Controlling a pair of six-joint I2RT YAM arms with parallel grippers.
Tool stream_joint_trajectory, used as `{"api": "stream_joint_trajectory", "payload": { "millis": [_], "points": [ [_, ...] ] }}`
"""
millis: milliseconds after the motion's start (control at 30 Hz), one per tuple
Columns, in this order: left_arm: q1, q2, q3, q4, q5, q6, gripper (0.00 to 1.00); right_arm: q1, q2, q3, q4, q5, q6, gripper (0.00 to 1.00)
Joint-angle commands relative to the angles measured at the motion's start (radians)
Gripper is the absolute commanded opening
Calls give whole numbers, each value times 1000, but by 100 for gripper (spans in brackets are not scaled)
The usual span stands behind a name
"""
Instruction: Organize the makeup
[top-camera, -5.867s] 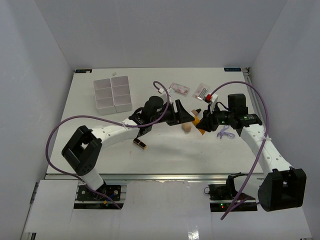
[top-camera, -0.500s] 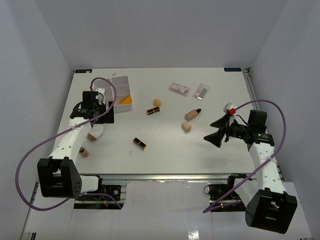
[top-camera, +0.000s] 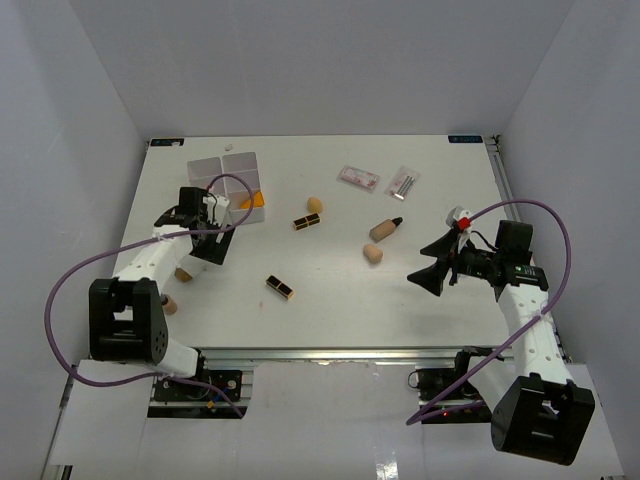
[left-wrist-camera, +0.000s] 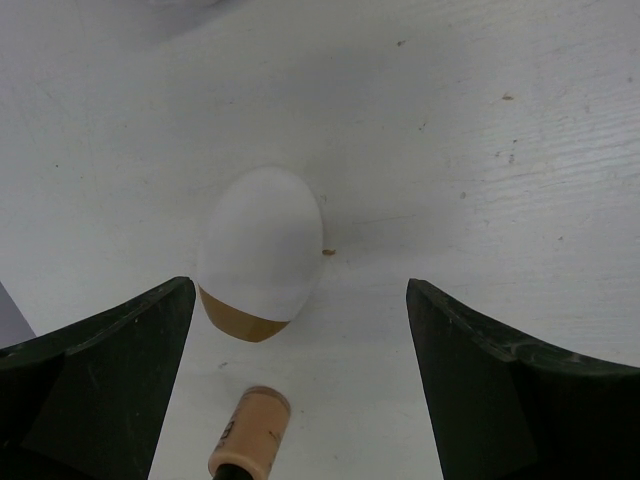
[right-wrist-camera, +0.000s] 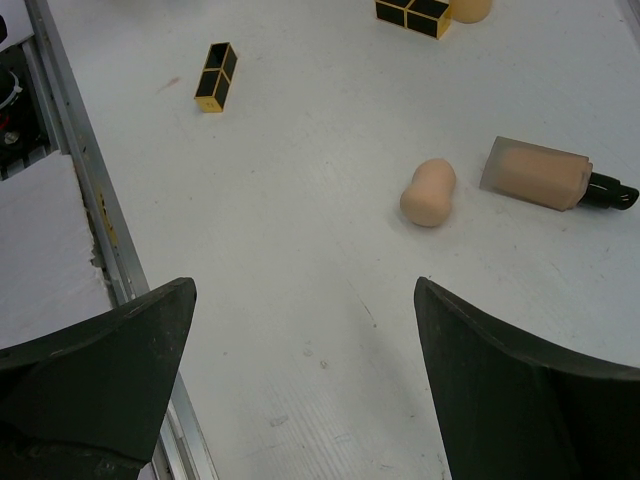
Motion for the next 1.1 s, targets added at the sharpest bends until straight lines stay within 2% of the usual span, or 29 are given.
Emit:
{"api": "stream_joint_trajectory", "payload": {
  "millis": [0, 200, 367, 633, 1067],
  "points": [
    [14, 21, -28, 44, -41, 68, 98, -5, -12, 27, -27, -37, -25, 96],
    [39, 65, -55, 71, 13, 95, 98, -5, -12, 30, -40, -34, -33, 96],
    [47, 127, -47, 71, -21, 143, 98, -3, -9, 28, -41, -33, -38, 96],
    [50, 200, 32, 80, 11, 148, 97, -3, 2, 28, -41, -24, -39, 96],
    [121, 184, -22, 86, 97, 132, 94, -4, 5, 28, -41, -17, -42, 96]
  ]
}}
